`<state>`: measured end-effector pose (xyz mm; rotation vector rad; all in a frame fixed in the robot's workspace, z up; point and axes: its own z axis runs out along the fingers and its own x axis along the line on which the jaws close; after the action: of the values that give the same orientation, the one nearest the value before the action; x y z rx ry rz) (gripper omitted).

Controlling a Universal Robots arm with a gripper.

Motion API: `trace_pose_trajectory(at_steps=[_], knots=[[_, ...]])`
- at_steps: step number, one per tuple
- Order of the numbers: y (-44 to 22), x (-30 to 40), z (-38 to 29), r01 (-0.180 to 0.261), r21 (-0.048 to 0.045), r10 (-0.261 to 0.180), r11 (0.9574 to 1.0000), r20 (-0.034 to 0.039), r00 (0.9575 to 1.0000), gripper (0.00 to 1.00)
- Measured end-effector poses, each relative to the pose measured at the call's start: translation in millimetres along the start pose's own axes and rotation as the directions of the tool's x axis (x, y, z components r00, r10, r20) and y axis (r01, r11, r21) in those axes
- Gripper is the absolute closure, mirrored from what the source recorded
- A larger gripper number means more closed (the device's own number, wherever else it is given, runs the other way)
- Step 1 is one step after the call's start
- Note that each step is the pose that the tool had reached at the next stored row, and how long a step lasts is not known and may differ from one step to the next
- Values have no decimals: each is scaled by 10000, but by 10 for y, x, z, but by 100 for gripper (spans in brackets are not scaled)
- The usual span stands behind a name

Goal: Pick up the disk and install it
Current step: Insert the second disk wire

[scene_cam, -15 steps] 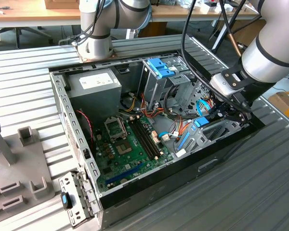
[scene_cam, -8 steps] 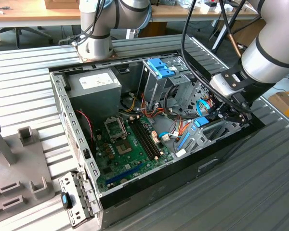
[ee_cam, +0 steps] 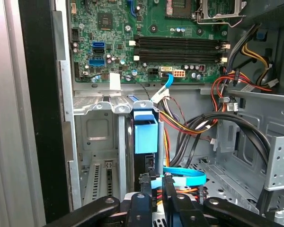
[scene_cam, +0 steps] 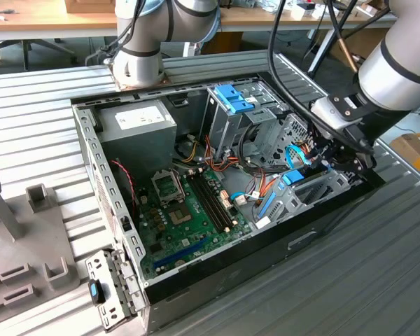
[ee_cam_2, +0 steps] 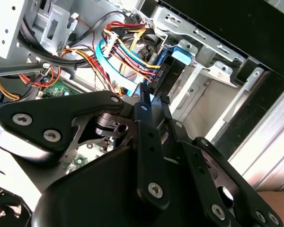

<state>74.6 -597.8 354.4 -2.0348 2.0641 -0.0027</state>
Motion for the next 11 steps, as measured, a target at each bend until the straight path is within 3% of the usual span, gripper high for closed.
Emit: trace_pose_trajectory(at_steps=[8, 11], knots=[[-21, -21, -121, 0, 0, 0, 10000, 1, 10000, 76], [-22, -23, -127, 0, 0, 0, 10000, 1, 10000, 76]])
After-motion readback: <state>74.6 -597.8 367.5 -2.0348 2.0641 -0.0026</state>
